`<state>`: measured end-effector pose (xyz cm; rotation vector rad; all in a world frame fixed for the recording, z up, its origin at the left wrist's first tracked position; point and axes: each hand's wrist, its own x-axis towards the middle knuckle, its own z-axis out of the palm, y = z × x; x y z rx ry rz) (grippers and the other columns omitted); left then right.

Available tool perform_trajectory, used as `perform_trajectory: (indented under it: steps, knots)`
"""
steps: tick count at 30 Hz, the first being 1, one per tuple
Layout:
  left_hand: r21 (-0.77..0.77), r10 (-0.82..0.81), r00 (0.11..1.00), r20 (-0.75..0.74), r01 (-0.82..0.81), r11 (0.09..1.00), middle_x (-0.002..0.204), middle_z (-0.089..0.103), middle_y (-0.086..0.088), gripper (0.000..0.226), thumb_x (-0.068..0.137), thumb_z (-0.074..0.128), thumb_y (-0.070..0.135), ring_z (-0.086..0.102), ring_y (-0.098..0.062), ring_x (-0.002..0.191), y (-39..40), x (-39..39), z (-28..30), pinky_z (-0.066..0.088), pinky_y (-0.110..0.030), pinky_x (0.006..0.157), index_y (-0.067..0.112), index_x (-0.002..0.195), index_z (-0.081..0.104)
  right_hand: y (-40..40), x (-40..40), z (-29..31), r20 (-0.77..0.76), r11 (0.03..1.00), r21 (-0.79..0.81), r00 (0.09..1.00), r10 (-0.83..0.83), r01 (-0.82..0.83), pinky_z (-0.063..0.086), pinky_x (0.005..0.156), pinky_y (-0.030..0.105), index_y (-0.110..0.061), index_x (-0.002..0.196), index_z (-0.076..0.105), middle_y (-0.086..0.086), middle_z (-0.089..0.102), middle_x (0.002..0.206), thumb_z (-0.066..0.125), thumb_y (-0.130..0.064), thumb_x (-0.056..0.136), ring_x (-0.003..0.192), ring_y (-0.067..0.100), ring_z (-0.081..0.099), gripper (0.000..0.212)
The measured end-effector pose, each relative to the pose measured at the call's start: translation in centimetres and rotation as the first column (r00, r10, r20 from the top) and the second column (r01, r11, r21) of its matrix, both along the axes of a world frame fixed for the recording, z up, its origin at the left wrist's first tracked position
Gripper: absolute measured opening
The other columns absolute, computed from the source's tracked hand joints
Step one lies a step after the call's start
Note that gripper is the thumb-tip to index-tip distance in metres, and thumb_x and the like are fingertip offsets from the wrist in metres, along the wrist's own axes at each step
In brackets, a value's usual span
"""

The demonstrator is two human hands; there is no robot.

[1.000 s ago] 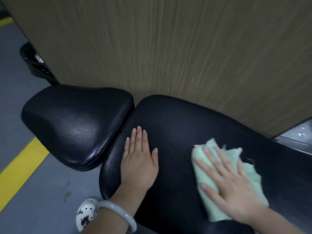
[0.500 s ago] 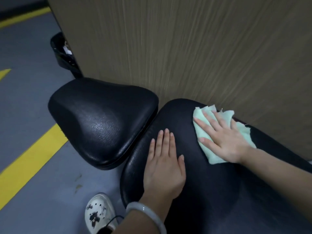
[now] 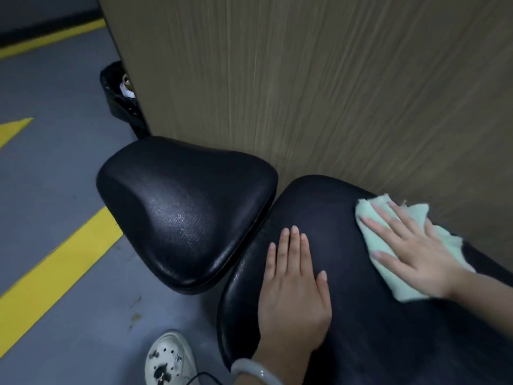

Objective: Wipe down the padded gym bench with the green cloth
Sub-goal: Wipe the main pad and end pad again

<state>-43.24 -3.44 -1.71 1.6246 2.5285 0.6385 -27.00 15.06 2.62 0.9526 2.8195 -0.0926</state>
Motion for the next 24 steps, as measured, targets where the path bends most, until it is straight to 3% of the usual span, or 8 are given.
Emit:
perform_trajectory:
  steps: [3, 6, 11, 13, 16, 18, 21, 24]
  knots:
    - [0.050, 0.011, 0.998, 0.060, -0.014, 0.999, 0.149, 0.039, -0.010, 0.058, 0.100, 0.024, 0.038, 0.031, -0.020, 0.140, 0.1, 0.0, 0.3, 0.021, -0.038, 0.110, 0.002, 0.141, 0.043, -0.1, -5.3, -0.2, 0.013, 0.997, -0.007, 0.997, -0.072, 0.073, -0.003, 0.113, 0.057, -0.061, 0.135, -0.018, -0.024, -0.027, 0.150, -0.010, -0.076, 0.074, 0.141, 0.009, -0.028, 0.063]
    - [0.189, 0.008, 0.976, 0.219, -0.051, 0.981, 0.154, 0.029, -0.004, 0.067, 0.101, 0.006, 0.047, 0.019, -0.009, 0.144, 0.0, -0.4, 0.7, 0.014, -0.030, 0.114, 0.006, 0.147, 0.031, -3.2, -7.6, 0.0, 0.031, 0.998, -0.052, 0.999, 0.027, -0.025, -0.006, 0.113, 0.057, -0.059, 0.135, -0.022, -0.022, -0.031, 0.148, -0.018, -0.076, 0.074, 0.140, 0.012, -0.032, 0.063]
    - [0.262, -0.052, 0.903, 0.428, -0.069, 0.962, 0.155, 0.004, 0.013, 0.075, 0.089, -0.003, 0.067, -0.012, 0.015, 0.136, -0.8, -1.8, 1.6, -0.002, -0.020, 0.116, 0.019, 0.146, 0.002, -11.0, -2.6, -0.2, 0.026, 0.982, -0.029, 0.982, 0.190, -0.189, 0.013, 0.107, 0.055, -0.040, 0.151, 0.014, -0.005, 0.010, 0.161, 0.018, -0.062, 0.096, 0.148, 0.024, 0.007, 0.060]
    - [0.221, -0.088, 0.919, 0.383, 0.001, 0.975, 0.156, 0.010, 0.009, 0.067, 0.092, 0.011, 0.049, -0.007, 0.010, 0.140, -1.4, -2.3, 1.5, 0.002, -0.023, 0.117, 0.015, 0.149, 0.010, -12.6, 1.1, 0.1, 0.053, 0.980, -0.035, 0.979, 0.196, -0.195, 0.018, 0.103, 0.051, -0.037, 0.151, 0.022, -0.003, 0.023, 0.158, 0.023, -0.062, 0.096, 0.146, 0.024, 0.017, 0.060]
    - [0.079, -0.132, 0.980, 0.150, 0.121, 0.989, 0.150, 0.037, -0.006, 0.057, 0.092, 0.029, 0.028, 0.028, -0.013, 0.141, -3.0, -3.1, 0.9, 0.016, -0.031, 0.113, 0.004, 0.143, 0.039, -12.6, 3.7, 0.5, 0.063, 0.996, -0.035, 0.994, 0.089, -0.087, 0.023, 0.106, 0.050, -0.040, 0.150, 0.022, -0.005, 0.028, 0.156, 0.022, -0.064, 0.095, 0.146, 0.020, 0.015, 0.060]
    - [0.040, -0.112, 0.992, 0.053, 0.110, 0.993, 0.144, 0.047, -0.009, 0.055, 0.089, 0.035, 0.026, 0.040, -0.020, 0.135, -4.0, -3.4, 0.6, 0.023, -0.034, 0.109, 0.003, 0.137, 0.049, -12.0, 2.4, 0.4, 0.028, 0.996, -0.043, 0.996, -0.083, 0.084, 0.024, 0.106, 0.059, -0.046, 0.149, 0.014, -0.012, 0.012, 0.160, 0.013, -0.066, 0.094, 0.148, 0.016, 0.003, 0.059]
    - [0.031, -0.080, 0.997, -0.023, 0.080, 0.996, 0.144, 0.046, -0.009, 0.054, 0.090, 0.035, 0.027, 0.040, -0.021, 0.136, -4.5, -3.3, 0.4, 0.024, -0.038, 0.108, 0.003, 0.136, 0.050, -11.1, -2.3, -0.5, 0.017, 0.960, -0.032, 0.960, -0.279, 0.280, -0.001, 0.112, 0.061, -0.058, 0.138, -0.022, -0.018, -0.031, 0.151, -0.013, -0.070, 0.080, 0.141, 0.014, -0.029, 0.060]
    - [-0.001, -0.054, 0.996, -0.066, 0.054, 0.999, 0.146, 0.044, -0.009, 0.056, 0.089, 0.035, 0.028, 0.038, -0.021, 0.137, -4.0, -3.2, 0.5, 0.024, -0.040, 0.108, 0.004, 0.138, 0.048, -10.2, -7.4, -0.7, -0.004, 0.961, -0.052, 0.963, -0.271, 0.270, -0.012, 0.110, 0.061, -0.056, 0.136, -0.027, -0.016, -0.036, 0.147, -0.015, -0.068, 0.077, 0.139, 0.017, -0.034, 0.061]
